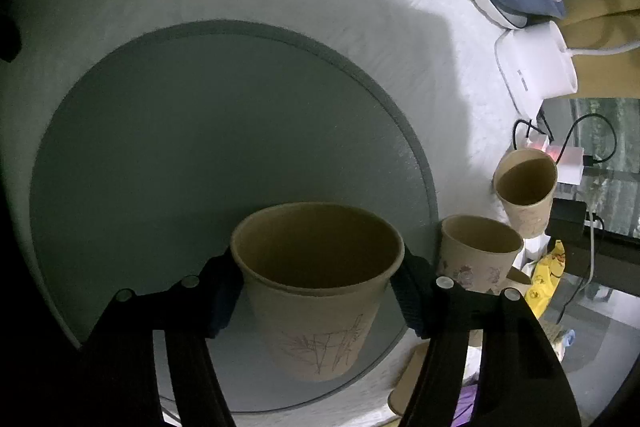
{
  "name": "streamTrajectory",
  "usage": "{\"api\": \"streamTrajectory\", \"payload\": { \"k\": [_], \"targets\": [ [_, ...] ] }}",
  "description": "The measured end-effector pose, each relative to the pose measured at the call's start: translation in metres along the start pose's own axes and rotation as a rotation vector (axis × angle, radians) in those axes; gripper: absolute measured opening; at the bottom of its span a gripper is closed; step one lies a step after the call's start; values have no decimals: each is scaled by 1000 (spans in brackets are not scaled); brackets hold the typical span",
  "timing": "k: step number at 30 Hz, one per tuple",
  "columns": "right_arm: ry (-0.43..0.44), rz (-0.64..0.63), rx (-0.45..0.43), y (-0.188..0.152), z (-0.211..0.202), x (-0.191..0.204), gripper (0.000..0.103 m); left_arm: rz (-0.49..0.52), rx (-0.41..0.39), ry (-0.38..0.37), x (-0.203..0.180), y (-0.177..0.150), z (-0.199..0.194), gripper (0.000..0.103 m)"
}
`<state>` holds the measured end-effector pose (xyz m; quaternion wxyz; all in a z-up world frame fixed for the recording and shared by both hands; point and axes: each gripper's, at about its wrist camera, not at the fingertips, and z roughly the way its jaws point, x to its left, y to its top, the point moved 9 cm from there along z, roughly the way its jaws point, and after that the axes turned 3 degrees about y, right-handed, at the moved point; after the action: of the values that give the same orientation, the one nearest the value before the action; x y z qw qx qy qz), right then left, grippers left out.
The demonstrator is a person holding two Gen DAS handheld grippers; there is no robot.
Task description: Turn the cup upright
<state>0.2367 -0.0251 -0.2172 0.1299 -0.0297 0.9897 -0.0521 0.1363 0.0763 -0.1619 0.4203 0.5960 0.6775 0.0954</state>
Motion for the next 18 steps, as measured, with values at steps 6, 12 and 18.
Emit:
{"api": "streamTrajectory", "payload": {
  "k": [6,12,18],
  "targets": [
    [-9,59,-69,-1,-17,-8,66,7,-3,28,-2,3,2,89],
    [-16,229,-204,-14,-43,-19,66,10,1,63,-10,7,8,89],
    [0,472,-406,-34,-68,-24,66,23,-2,72,-27,16,11,89]
  ]
}}
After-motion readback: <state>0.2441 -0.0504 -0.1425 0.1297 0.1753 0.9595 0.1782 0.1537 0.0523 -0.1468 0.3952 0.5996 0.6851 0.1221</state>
